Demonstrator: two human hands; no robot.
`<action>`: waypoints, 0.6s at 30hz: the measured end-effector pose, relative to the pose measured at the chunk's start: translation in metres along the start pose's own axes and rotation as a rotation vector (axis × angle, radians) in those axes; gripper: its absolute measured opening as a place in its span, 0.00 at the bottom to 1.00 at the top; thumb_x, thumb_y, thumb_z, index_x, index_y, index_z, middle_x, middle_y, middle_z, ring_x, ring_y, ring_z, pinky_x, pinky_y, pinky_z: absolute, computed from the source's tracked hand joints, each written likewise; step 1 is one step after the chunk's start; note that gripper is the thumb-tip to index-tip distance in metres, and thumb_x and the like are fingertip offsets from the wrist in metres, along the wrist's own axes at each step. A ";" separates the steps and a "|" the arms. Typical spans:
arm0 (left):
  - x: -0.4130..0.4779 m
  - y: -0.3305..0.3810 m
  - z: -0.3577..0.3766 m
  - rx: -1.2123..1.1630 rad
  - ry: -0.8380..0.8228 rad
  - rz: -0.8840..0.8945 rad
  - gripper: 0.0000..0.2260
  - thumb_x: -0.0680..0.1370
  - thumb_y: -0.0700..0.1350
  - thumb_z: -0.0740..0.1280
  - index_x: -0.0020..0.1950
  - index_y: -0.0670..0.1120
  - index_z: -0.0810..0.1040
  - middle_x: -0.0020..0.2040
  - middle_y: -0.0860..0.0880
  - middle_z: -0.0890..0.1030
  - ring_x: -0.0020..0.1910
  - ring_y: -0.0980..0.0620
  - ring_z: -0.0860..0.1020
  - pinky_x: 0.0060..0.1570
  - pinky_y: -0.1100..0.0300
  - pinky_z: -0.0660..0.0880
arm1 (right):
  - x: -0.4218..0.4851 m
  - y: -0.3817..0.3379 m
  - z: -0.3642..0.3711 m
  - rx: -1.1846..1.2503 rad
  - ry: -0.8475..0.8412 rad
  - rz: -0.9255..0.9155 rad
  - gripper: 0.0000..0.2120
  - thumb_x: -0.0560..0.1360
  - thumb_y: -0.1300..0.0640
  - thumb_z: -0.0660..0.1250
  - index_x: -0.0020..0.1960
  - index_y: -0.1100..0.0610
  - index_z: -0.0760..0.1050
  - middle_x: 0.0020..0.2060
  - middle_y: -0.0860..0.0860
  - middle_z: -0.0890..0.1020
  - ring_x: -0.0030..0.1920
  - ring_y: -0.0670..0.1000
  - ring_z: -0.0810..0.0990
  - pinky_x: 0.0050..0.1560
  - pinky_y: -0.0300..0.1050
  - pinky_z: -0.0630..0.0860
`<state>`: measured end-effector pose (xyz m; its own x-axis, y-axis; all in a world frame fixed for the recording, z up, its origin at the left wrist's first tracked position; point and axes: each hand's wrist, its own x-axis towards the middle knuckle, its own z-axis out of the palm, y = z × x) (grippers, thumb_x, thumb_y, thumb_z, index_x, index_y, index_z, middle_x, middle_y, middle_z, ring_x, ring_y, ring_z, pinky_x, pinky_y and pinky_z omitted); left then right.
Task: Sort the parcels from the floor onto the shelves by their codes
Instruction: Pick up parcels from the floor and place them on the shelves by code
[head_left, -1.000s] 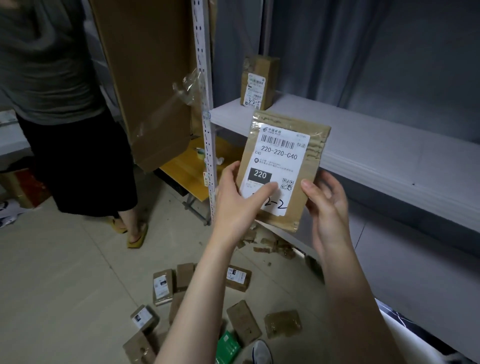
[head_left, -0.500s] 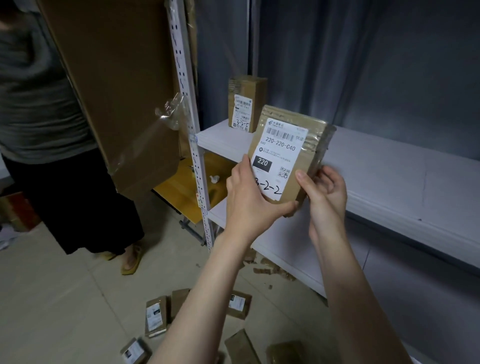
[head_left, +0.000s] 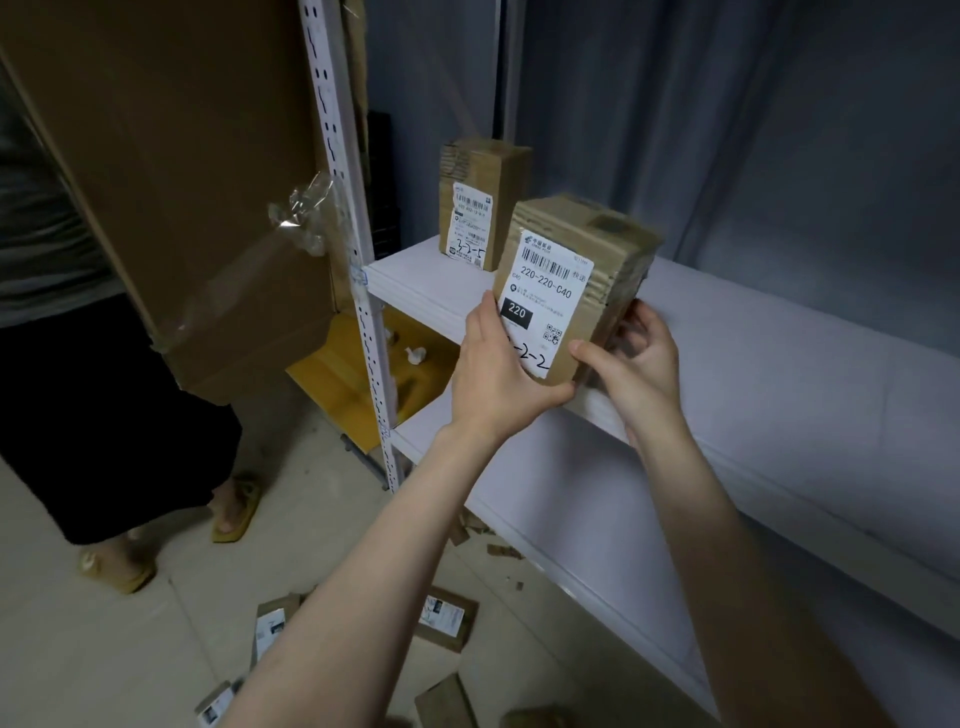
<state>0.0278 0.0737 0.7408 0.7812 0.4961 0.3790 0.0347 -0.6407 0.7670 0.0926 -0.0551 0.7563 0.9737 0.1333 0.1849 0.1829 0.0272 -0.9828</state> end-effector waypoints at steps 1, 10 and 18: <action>0.005 -0.003 0.004 -0.028 0.000 -0.013 0.52 0.55 0.61 0.79 0.72 0.46 0.60 0.64 0.49 0.70 0.62 0.51 0.72 0.56 0.51 0.78 | 0.007 0.001 0.000 -0.045 -0.008 -0.011 0.37 0.65 0.72 0.76 0.71 0.62 0.66 0.56 0.51 0.80 0.49 0.39 0.82 0.53 0.37 0.79; 0.041 -0.030 0.029 -0.139 0.039 -0.045 0.54 0.55 0.60 0.81 0.73 0.46 0.58 0.65 0.50 0.69 0.64 0.52 0.69 0.61 0.52 0.75 | 0.053 0.009 0.016 -0.287 -0.075 -0.084 0.38 0.55 0.56 0.78 0.63 0.48 0.69 0.63 0.52 0.75 0.53 0.34 0.77 0.57 0.36 0.76; 0.084 -0.048 0.039 -0.086 -0.018 -0.078 0.57 0.54 0.62 0.79 0.76 0.49 0.55 0.68 0.50 0.67 0.67 0.51 0.70 0.63 0.48 0.75 | 0.087 0.024 0.035 -0.303 -0.016 -0.102 0.40 0.58 0.56 0.78 0.68 0.54 0.68 0.62 0.48 0.72 0.51 0.30 0.74 0.56 0.34 0.74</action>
<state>0.1157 0.1231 0.7154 0.7894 0.5313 0.3076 0.0429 -0.5475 0.8357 0.1767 -0.0079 0.7486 0.9462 0.1612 0.2805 0.3145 -0.2551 -0.9143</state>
